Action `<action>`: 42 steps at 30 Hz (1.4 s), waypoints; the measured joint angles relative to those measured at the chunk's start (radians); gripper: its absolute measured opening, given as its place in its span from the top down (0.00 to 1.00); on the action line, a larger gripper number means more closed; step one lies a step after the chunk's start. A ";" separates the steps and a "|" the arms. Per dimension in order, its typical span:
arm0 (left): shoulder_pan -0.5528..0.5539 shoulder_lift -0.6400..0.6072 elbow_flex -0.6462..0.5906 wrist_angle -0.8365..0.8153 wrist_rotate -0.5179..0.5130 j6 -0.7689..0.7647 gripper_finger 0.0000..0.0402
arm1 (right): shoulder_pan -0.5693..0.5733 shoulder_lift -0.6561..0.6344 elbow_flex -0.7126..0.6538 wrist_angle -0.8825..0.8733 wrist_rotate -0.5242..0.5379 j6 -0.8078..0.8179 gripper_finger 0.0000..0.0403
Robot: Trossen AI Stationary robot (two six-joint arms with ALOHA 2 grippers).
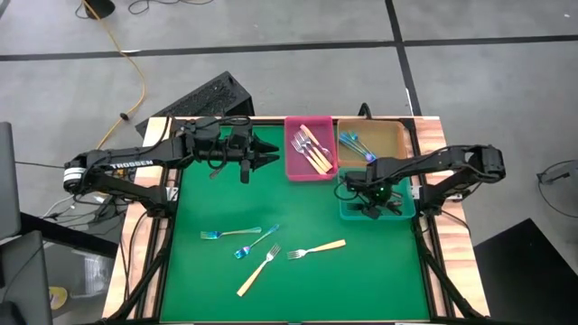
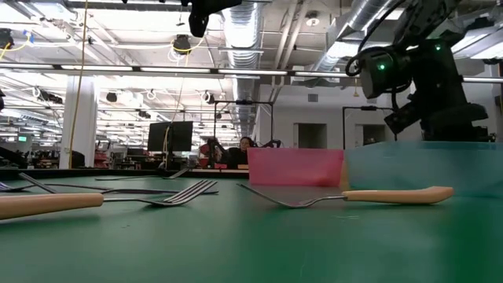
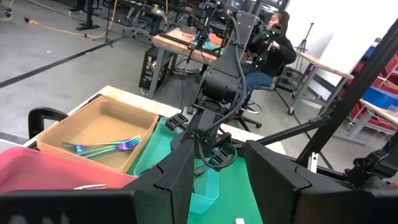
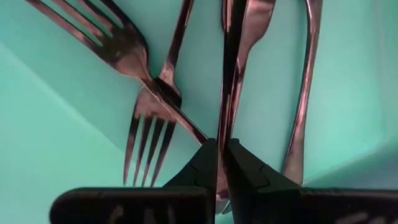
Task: Sort silverware by color (type)
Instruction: Put the black fork into the blue bin, then put the yellow fork into the pink bin
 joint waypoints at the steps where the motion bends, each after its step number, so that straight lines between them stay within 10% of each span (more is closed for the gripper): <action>1: 0.000 0.000 0.000 0.000 0.000 0.000 0.68 | 0.000 0.000 0.000 0.005 0.000 -0.002 0.90; 42: 0.000 0.000 0.000 -0.017 0.000 -0.018 0.68 | -0.002 0.076 0.001 0.069 -0.008 -0.001 0.61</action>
